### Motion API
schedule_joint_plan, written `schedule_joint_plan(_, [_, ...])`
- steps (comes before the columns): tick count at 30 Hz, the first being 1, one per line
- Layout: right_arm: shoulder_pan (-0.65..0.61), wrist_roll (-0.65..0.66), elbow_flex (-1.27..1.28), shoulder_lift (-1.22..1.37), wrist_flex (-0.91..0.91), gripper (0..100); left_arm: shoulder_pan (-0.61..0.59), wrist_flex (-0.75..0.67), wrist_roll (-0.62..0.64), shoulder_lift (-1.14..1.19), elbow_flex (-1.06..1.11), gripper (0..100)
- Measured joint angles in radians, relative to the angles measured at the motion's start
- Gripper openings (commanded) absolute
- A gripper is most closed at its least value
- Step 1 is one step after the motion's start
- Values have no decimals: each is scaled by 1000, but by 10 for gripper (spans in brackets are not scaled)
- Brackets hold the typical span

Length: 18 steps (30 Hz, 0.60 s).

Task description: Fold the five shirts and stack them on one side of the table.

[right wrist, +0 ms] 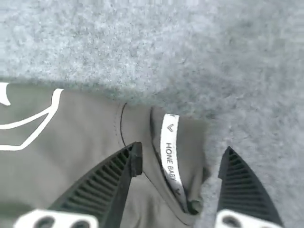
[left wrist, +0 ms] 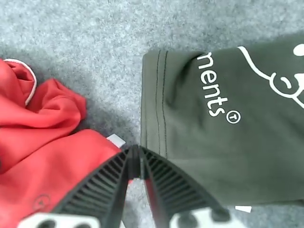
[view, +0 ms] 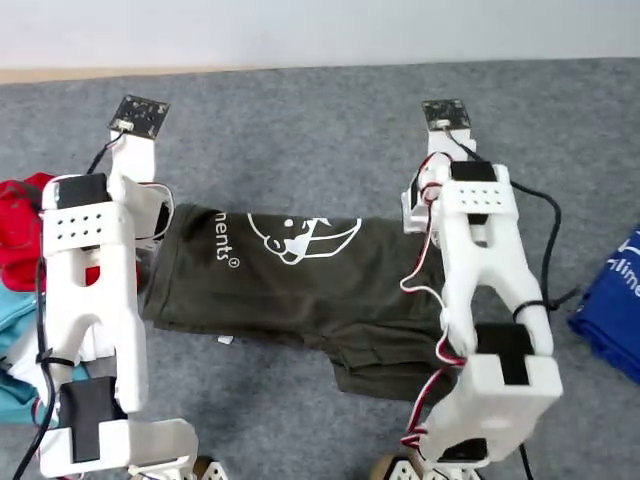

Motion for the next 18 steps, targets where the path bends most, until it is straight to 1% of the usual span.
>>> schedule_joint_plan(5, [-5,-49,-9,60,-6,281,0,0,0,0,0,6])
schedule_joint_plan(15, [-3,-55,-11,195,-44,278,0,0,0,0,32,6])
schedule_joint_plan(17, [-3,-55,-20,210,-44,243,0,0,0,0,54,6])
schedule_joint_plan(18, [-3,-55,-25,216,-44,210,0,0,0,0,61,6])
